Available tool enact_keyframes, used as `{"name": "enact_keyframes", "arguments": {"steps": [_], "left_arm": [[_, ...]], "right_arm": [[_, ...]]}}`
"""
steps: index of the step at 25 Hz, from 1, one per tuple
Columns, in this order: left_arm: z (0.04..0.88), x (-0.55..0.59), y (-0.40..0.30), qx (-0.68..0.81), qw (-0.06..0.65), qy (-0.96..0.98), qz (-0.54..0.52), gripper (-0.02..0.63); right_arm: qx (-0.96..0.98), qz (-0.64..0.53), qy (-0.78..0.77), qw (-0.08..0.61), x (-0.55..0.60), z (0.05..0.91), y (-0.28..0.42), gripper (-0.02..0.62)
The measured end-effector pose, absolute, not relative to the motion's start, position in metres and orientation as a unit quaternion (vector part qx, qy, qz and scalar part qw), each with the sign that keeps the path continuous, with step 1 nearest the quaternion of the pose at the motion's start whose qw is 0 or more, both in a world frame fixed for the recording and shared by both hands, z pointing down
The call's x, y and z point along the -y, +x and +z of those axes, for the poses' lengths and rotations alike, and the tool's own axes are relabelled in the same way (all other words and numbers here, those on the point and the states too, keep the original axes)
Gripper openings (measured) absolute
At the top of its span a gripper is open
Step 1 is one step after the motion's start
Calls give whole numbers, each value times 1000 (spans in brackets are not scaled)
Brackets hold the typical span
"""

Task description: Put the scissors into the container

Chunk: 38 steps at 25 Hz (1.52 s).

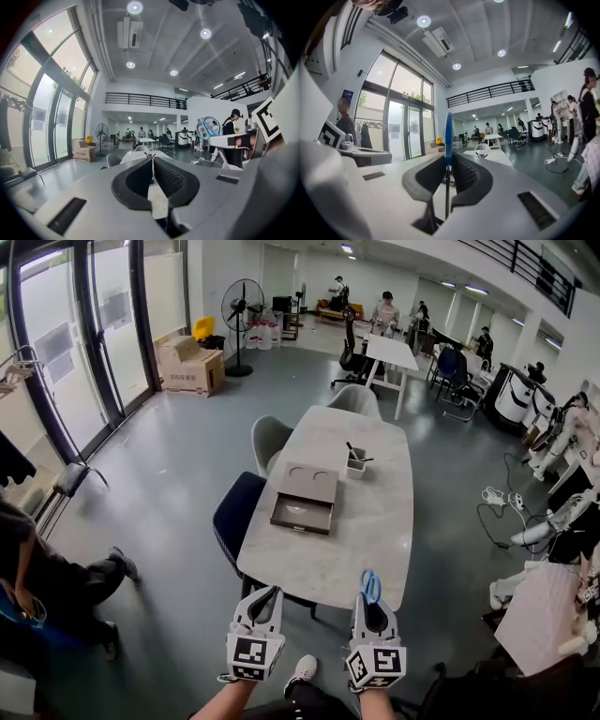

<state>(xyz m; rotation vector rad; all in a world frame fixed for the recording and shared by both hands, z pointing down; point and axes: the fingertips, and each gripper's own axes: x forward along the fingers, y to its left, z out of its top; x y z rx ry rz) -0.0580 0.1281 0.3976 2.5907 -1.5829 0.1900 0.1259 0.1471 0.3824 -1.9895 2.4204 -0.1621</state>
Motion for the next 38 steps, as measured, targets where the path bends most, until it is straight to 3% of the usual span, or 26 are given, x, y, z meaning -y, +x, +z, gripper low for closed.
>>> {"name": "enact_keyframes", "arguments": {"steps": [17, 38], "left_arm": [[396, 18, 0, 554, 49, 829, 59, 23], [425, 119, -12, 563, 73, 820, 69, 23]], "right_arm": [[-795, -55, -604, -2, 7, 387, 188, 29], [-813, -61, -579, -27, 117, 411, 167, 29]]}}
